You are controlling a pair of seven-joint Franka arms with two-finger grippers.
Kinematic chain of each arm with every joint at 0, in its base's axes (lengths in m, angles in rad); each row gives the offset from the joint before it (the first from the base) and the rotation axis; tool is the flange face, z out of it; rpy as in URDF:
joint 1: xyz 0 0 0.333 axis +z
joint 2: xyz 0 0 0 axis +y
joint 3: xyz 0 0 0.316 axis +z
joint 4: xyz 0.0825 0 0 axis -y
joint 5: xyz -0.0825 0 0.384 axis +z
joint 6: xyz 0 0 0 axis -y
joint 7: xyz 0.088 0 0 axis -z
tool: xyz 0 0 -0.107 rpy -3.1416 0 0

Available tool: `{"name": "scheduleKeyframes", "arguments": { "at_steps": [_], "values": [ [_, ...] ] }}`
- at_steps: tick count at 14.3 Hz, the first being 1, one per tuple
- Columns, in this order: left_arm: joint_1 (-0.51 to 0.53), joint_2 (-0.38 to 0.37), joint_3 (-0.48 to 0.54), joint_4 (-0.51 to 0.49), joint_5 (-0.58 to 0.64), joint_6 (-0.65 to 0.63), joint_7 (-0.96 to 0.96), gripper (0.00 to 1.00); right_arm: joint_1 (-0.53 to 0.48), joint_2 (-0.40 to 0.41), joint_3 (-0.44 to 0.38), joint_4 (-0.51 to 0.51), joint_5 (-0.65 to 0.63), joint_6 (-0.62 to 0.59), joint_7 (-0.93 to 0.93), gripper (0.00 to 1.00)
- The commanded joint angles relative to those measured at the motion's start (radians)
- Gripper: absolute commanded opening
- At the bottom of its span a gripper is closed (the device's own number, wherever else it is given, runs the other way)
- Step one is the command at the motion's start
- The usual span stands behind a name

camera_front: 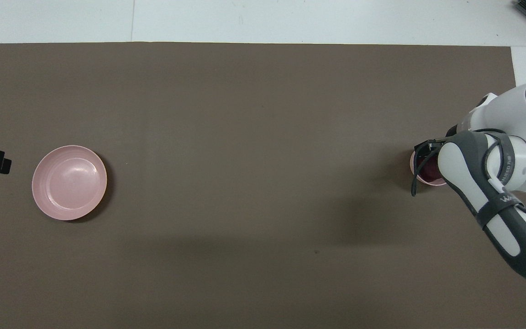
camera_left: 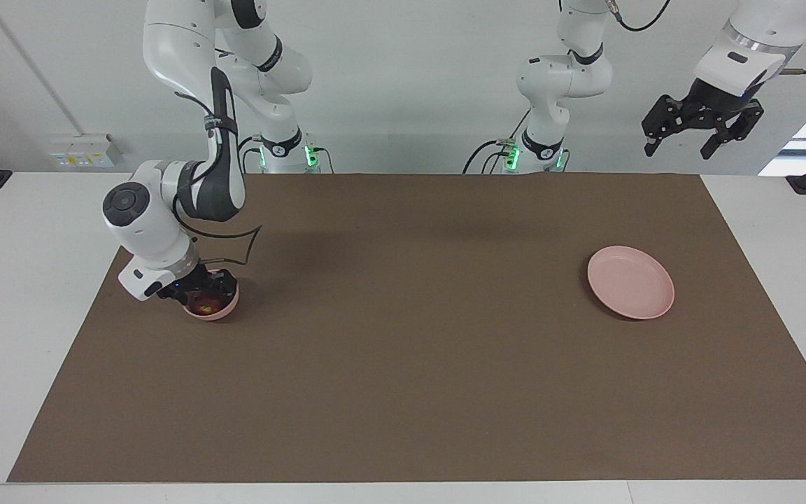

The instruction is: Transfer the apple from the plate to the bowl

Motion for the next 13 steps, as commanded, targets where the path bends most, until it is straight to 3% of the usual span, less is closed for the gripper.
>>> {"name": "scheduleKeyframes", "arguments": {
  "at_steps": [1, 6, 13],
  "values": [
    [0.010, -0.026, -0.004, -0.033, 0.011, 0.010, 0.017, 1.00, -0.006, -0.003, 0.007, 0.006, -0.011, 0.002, -0.004, 1.00],
    [0.010, -0.026, -0.004, -0.032, 0.011, 0.010, 0.017, 1.00, 0.015, -0.073, 0.006, 0.044, -0.022, -0.055, 0.033, 1.00],
    [0.010, -0.026, -0.004, -0.032, 0.011, 0.010, 0.017, 1.00, 0.071, -0.231, 0.012, 0.130, -0.046, -0.299, 0.209, 1.00]
  ]
}}
